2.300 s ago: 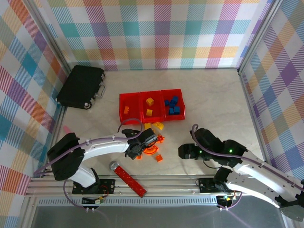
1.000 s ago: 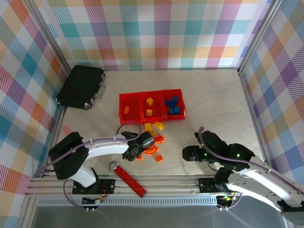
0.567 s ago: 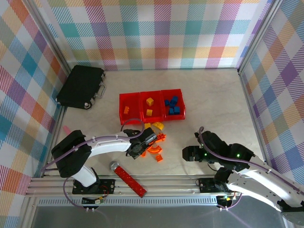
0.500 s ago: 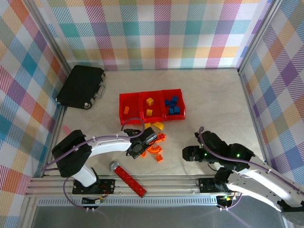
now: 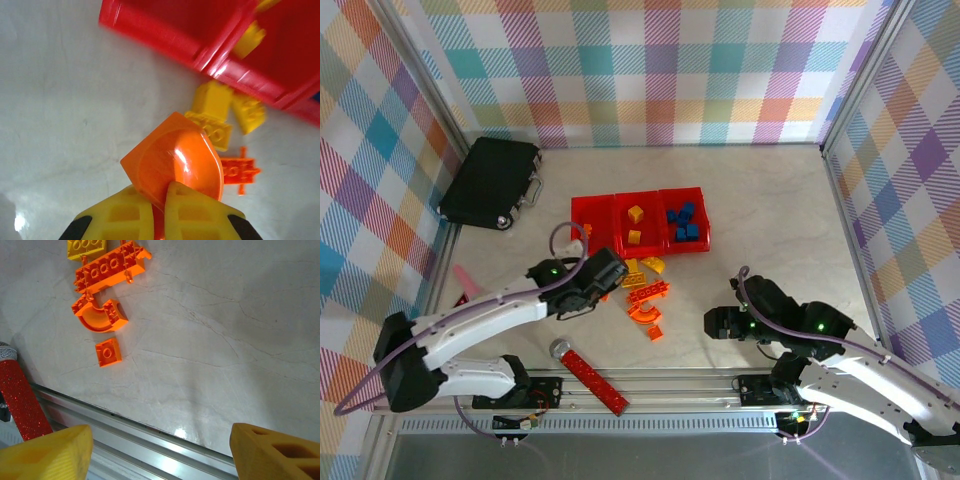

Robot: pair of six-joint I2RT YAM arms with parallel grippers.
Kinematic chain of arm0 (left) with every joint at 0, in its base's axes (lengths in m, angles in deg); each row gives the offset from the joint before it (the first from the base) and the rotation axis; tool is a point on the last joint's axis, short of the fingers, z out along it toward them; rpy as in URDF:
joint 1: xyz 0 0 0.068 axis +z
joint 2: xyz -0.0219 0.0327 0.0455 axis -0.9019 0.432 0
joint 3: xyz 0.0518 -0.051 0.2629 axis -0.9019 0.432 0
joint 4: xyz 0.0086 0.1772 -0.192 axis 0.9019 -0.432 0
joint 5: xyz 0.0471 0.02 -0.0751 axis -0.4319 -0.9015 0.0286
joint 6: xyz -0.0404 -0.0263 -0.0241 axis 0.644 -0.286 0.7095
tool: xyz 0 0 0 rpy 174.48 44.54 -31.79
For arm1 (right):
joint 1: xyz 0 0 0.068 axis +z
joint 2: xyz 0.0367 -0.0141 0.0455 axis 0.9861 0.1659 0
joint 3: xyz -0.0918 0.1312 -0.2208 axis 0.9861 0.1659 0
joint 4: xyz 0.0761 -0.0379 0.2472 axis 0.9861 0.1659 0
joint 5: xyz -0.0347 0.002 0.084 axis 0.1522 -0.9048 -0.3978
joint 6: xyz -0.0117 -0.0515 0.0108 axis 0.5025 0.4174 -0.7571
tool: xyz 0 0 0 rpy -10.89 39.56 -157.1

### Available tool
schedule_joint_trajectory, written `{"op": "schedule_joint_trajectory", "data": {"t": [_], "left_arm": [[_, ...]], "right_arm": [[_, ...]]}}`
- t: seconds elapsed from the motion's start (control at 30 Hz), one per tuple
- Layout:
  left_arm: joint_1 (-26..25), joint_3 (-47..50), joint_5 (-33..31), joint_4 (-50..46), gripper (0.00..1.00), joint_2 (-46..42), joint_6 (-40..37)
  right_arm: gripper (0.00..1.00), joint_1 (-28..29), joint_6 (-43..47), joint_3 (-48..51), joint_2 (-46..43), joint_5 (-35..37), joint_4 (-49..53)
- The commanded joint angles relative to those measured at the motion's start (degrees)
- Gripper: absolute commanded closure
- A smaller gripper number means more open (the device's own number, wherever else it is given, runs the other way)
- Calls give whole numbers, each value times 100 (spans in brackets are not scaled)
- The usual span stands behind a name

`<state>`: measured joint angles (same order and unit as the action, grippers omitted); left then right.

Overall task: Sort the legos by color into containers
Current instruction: Place the lego in the container.

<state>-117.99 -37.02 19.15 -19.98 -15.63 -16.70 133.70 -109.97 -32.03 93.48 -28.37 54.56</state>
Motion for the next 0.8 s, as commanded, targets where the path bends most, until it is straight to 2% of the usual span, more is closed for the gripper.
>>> {"op": "schedule_joint_trajectory", "data": {"t": [0.0, 0.17, 0.3, 0.37, 0.53, 0.77], "left_arm": [[440, -563, -567, -518, 100, -202, -1256], [1434, -1097, -259, -473, 100, -180, -2271], [2345, -1348, 566, 12, 100, 166, -2955], [2623, -1464, 879, 327, 100, 453, -3241], [2774, -2096, 1272, 585, 100, 1559, -3718], [2783, -2820, 1364, 446, 100, 2771, -3754]], "right_arm": [[27, -26, -6, -93, 119, 76, -59], [27, -26, 63, -200, 258, 51, -87], [27, -26, 65, -205, 206, 105, -53], [27, -25, 64, -204, 180, 115, -17], [27, -26, 83, -255, 111, 223, 155], [27, -25, 24, -327, -62, 393, 446]]}}
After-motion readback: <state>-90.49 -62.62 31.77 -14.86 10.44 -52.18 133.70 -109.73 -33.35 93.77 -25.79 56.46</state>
